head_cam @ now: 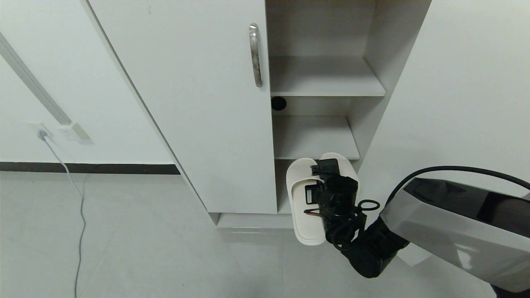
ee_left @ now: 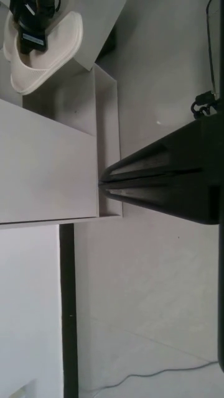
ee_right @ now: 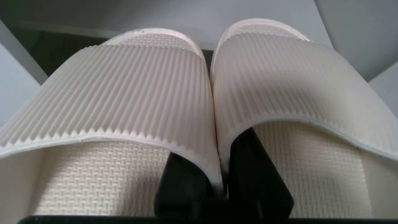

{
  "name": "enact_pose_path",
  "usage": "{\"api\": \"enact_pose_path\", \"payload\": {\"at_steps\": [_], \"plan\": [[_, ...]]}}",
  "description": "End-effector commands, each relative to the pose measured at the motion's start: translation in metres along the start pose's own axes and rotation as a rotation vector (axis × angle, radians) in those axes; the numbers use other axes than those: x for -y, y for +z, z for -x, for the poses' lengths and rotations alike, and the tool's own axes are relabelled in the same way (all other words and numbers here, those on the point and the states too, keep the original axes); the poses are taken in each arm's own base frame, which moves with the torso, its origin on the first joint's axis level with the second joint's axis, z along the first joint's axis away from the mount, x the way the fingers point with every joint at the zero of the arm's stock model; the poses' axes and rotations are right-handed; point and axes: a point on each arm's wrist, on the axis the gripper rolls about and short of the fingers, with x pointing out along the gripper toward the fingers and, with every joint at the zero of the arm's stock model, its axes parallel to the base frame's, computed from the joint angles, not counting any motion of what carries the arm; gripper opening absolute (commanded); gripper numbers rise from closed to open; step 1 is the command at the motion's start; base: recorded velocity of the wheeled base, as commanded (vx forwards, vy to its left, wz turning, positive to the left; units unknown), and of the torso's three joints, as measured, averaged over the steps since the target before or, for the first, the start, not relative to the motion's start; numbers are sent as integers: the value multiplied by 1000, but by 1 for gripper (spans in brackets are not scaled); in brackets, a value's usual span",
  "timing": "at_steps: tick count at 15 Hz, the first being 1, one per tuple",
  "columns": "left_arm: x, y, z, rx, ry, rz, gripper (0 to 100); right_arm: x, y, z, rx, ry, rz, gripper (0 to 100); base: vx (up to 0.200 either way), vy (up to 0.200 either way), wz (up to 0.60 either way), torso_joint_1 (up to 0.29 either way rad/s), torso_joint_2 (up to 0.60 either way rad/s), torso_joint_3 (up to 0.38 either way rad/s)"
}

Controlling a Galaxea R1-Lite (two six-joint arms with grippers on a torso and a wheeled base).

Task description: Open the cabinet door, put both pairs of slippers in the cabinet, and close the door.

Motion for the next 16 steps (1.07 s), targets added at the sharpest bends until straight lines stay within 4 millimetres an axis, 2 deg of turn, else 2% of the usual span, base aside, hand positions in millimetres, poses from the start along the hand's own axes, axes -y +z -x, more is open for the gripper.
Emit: {"api": "enact_pose_path", "payload": {"at_steps": [1,2,12,16], "plan": [[0,0,0,-1,0,0,0,0,3,0,6,0,-5,0,0,0,0,0,0,0],[0,0,0,-1,-2,0,0,1,6,0,14,-1,-11,0,0,0,0,0,0,0],[0,0,0,-1,0,0,0,3,8,-3,22,-7,-17,0,200,0,0,2,2,2],[0,0,0,-1,2,0,0,5,4,-5,12,-11,-12,0,0,0,0,0,0,0]]}}
